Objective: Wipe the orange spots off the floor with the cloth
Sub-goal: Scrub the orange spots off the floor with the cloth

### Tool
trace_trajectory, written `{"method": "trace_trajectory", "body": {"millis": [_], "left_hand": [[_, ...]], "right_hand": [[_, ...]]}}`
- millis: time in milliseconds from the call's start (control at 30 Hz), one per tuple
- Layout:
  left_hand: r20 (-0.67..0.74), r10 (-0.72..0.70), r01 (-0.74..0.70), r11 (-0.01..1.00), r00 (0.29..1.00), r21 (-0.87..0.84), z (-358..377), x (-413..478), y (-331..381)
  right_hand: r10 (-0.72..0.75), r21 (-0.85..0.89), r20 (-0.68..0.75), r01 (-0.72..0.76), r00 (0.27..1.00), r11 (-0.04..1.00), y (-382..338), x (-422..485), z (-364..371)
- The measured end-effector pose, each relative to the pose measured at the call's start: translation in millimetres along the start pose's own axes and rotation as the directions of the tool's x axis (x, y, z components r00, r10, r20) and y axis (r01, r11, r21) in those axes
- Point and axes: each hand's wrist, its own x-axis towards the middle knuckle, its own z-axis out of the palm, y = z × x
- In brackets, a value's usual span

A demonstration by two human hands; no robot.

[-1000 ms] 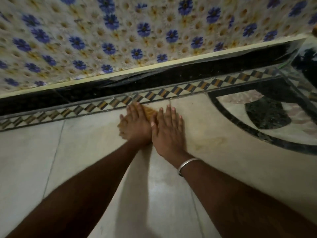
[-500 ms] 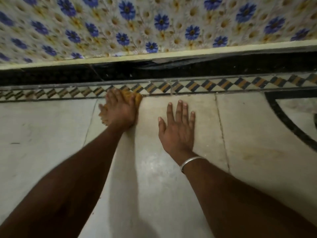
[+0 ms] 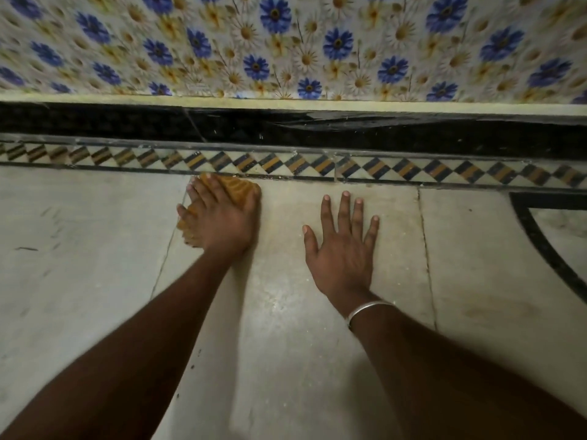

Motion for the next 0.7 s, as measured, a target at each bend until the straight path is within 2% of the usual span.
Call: {"method": "trace_trajectory", "body": {"millis": [100, 200, 267, 333, 400, 567, 667, 700], "left_hand": [[0.019, 0.159, -0.159, 0.987, 0.987, 0.029, 14.9, -28.1, 25.7], [0.053, 0.261, -0.264, 0.963, 0.964, 0.054, 10.4, 2.1, 40.2], [0.062, 0.211, -0.215, 0.975, 0.976, 0.062, -3.0, 31.9, 16.5], [0.037, 0.044, -0.046, 0.998, 0.998, 0.035, -15.5, 37.2, -26.5], [0.022, -0.055, 0.055, 0.998, 0.998, 0.004, -18.6, 14.2, -49.8], [0.043, 0.06, -0.06, 0.998, 0.997, -0.008, -10.4, 9.2, -22.7], [0.027, 0.064, -0.064, 0.998, 0.998, -0.007, -18.2, 50.1, -20.5], [0.016, 0.039, -0.039, 0.999, 0.999, -0.001, -22.7, 61.2, -32.5]], "right_hand": [[-0.111, 0.015, -0.041, 0.112, 0.993, 0.994, 0.1, -2.2, -0.6], [-0.145, 0.012, -0.017, 0.146, 0.989, 0.989, 1.7, -2.3, -0.1], [-0.113, 0.024, 0.02, 0.113, 0.993, 0.993, 4.7, -1.7, -0.2], [-0.104, 0.023, 0.048, 0.103, 0.993, 0.994, 3.9, -1.1, 1.0], [-0.092, 0.01, 0.047, 0.092, 0.995, 0.996, 3.7, -1.8, 0.0], [-0.077, 0.004, 0.048, 0.077, 0.996, 0.997, -2.2, 1.5, -4.1], [-0.048, -0.056, 0.048, 0.05, 0.998, 0.997, -21.9, 4.4, -11.6], [-0.088, -0.042, 0.044, 0.09, 0.995, 0.995, -40.6, 7.9, -10.4]]}}
